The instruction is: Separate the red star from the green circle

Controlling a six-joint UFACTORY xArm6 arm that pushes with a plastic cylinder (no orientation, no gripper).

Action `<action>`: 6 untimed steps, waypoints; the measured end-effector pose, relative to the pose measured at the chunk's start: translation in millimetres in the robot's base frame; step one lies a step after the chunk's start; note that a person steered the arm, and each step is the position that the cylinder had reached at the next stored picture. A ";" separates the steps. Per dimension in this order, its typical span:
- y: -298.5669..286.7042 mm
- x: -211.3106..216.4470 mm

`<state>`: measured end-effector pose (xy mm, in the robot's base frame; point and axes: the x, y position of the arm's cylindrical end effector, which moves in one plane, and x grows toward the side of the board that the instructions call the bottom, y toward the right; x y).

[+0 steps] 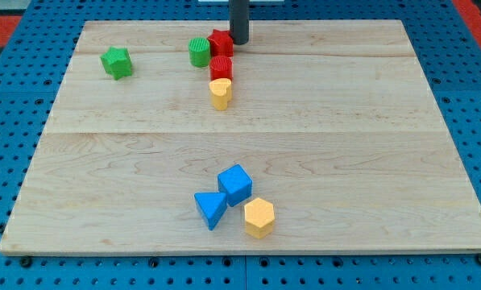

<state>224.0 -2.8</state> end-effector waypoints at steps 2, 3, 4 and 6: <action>-1.0 -14.8; -66.6 -15.0; -66.8 2.9; -42.8 5.8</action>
